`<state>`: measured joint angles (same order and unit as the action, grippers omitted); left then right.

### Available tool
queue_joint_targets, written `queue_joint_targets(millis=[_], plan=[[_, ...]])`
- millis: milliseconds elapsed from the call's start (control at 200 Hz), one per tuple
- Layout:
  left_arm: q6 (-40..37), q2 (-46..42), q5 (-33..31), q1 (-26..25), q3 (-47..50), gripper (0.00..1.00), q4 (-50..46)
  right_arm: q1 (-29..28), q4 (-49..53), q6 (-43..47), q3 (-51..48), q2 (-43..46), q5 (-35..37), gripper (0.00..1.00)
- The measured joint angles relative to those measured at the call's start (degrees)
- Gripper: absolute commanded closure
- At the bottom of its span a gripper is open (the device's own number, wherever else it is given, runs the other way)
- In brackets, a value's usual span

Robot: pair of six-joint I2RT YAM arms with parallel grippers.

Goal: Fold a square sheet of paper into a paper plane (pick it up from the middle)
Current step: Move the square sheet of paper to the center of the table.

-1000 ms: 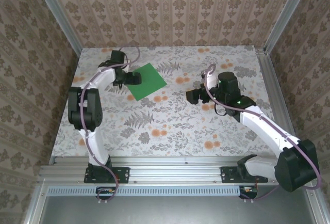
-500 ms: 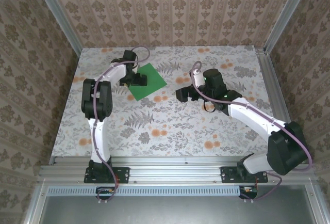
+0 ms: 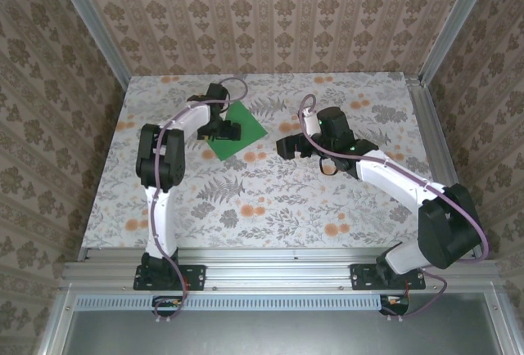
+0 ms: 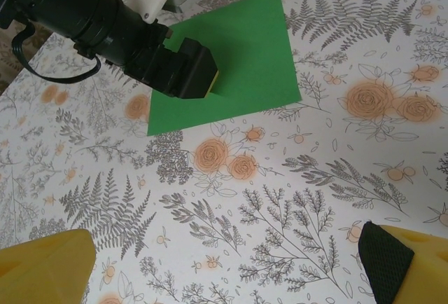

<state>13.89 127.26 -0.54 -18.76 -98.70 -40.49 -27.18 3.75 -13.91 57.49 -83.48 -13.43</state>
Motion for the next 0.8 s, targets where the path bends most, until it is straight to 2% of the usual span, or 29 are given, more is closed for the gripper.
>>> queue_joint_targets(millis=[130, 325, 645, 800], plan=[[2.9, -1.4, -0.8, -1.7, 2.3, 0.01, -0.3, 0.0, 0.0, -0.3, 0.0, 0.0, 0.5, 0.00], [9.8, -7.0, -0.2, -5.1, 10.6, 0.01, -0.7, 0.0, 0.0, -1.4, -1.4, 0.1, 1.3, 0.00], [27.3, -10.7, 0.6, -15.3, 15.7, 0.00, -3.1, 0.0, -0.2, -3.4, -6.8, 1.4, 2.1, 0.00], [35.7, -11.2, 1.4, -18.5, 15.8, 0.00, -3.3, 0.9, 0.1, -4.4, -8.3, 4.5, 2.3, 0.00]])
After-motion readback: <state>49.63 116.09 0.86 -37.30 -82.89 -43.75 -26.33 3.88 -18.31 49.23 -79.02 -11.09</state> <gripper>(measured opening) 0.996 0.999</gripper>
